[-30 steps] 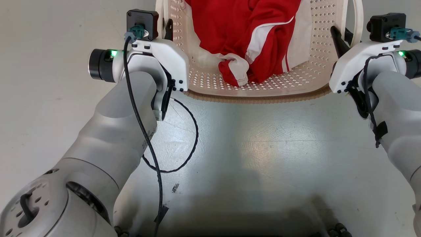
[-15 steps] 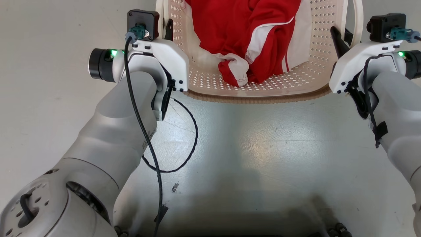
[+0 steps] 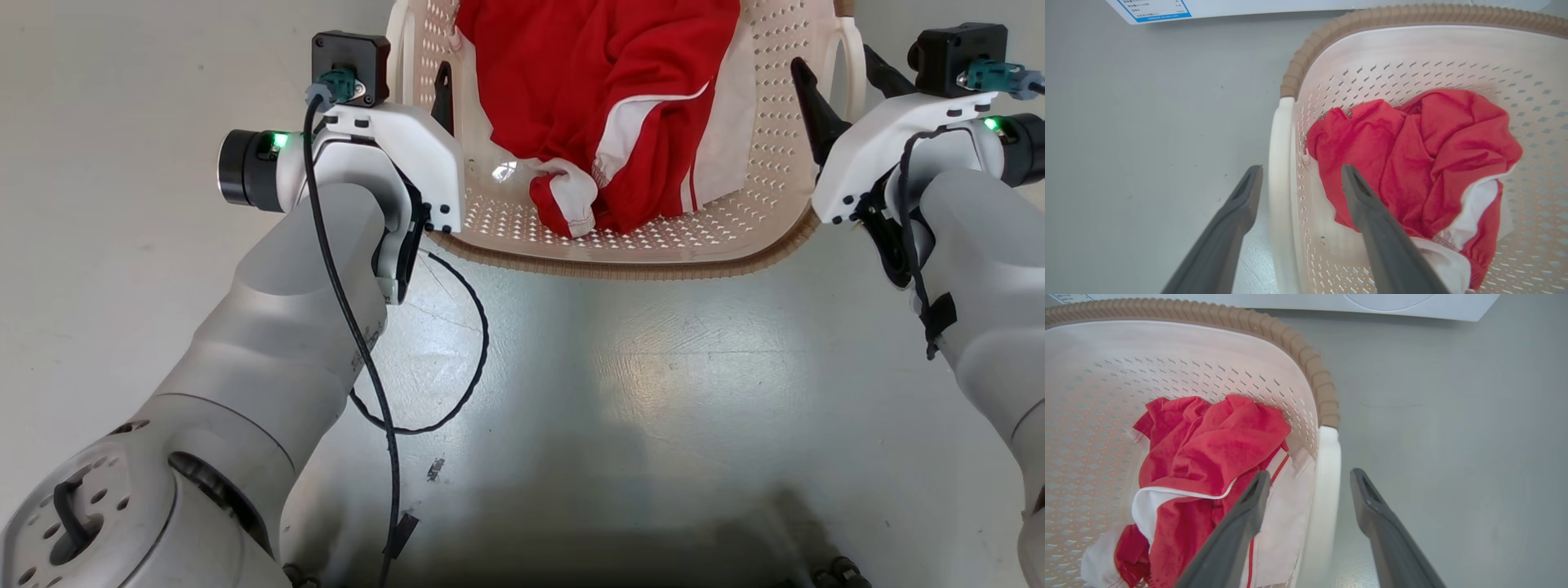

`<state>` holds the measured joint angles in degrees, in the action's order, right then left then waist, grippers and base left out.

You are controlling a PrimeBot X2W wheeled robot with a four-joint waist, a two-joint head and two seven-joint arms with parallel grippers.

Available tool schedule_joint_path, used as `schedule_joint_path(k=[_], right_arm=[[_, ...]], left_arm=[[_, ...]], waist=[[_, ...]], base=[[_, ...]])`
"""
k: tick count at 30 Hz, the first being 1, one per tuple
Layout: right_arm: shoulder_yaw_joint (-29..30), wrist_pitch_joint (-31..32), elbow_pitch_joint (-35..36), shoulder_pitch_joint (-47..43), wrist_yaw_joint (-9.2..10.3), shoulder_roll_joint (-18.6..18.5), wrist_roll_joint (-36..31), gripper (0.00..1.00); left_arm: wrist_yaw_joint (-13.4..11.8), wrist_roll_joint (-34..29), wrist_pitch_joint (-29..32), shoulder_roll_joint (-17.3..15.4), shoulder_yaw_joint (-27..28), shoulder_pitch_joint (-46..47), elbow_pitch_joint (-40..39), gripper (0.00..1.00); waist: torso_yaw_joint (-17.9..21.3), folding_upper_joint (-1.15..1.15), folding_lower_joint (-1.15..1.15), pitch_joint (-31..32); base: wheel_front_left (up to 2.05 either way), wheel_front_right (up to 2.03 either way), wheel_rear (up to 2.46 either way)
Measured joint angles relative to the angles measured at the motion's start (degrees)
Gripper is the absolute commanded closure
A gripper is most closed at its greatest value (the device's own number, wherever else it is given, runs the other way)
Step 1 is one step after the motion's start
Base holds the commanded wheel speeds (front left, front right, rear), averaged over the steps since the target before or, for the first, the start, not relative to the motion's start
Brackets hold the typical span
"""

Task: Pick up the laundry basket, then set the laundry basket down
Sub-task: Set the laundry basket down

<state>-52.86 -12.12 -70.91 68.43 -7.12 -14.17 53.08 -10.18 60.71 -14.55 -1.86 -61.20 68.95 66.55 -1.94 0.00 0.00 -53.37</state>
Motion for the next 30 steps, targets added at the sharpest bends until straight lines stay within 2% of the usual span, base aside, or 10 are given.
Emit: schedule_joint_path(k=[11, 20, 25, 30], right_arm=[[0.02, -0.80, -0.12, -0.09, 0.00, 0.18, 0.54, 0.00], [1.09, -2.07, 0.32, -0.43, 0.00, 0.18, 1.07, 0.00], [3.10, -2.08, 2.33, -1.69, 0.00, -0.25, 0.23, 0.00], [7.58, -2.09, 5.31, -3.69, 0.00, -1.58, -2.89, 0.00]], left_arm=[[-0.18, 2.21, -0.01, 0.00, -1.32, -0.03, 0.68, 0.00], [-1.26, 2.88, -0.09, 0.00, -1.10, -0.48, 1.69, 0.00], [-1.97, 2.15, -0.09, -0.02, 2.07, -1.01, 0.54, 0.00], [-2.18, -1.76, -0.10, -0.42, 7.88, -4.21, -3.14, 0.00]], waist=[[0.29, 0.00, 0.00, 1.38], [0.44, 0.00, 0.00, 3.41], [0.45, 0.00, 0.00, 5.19], [0.43, 0.00, 0.00, 7.57]], base=[[0.00, 0.00, 0.00], [0.00, 0.00, 0.00], [0.00, 0.00, 0.00], [0.00, 0.00, 0.00]])
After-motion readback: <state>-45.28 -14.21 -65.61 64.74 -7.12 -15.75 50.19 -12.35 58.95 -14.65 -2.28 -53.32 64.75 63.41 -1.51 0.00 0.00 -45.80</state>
